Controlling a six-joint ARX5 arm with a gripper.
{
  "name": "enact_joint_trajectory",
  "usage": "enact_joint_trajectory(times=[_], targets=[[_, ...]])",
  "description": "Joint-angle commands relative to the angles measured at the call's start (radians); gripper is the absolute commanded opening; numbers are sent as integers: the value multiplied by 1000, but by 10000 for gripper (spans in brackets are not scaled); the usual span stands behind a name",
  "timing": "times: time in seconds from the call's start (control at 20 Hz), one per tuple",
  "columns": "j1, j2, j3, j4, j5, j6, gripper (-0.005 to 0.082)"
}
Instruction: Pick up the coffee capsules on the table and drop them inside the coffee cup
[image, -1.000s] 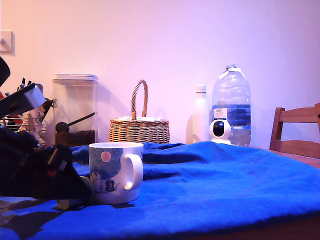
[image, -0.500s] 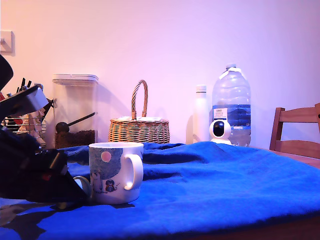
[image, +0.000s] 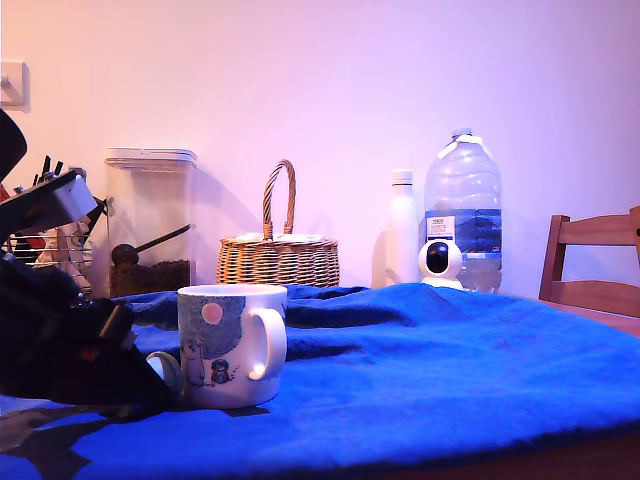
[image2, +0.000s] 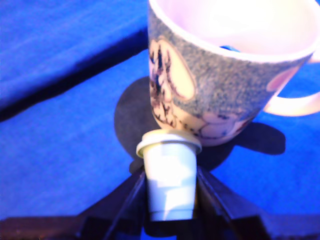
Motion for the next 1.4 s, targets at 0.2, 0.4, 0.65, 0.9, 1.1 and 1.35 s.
enact_joint_trajectory(times=[0.2, 0.4, 0.65, 0.9, 1.1, 1.35], targets=[[22, -80, 5, -64, -85, 13, 191], [23, -147, 5, -60, -148, 12, 192], [23, -220, 5, 27, -163, 0, 192], [22, -223, 26, 70, -114, -51, 192], [20, -222, 90, 7, 1, -75, 192], [-7, -221, 186, -170, 52, -74, 192]])
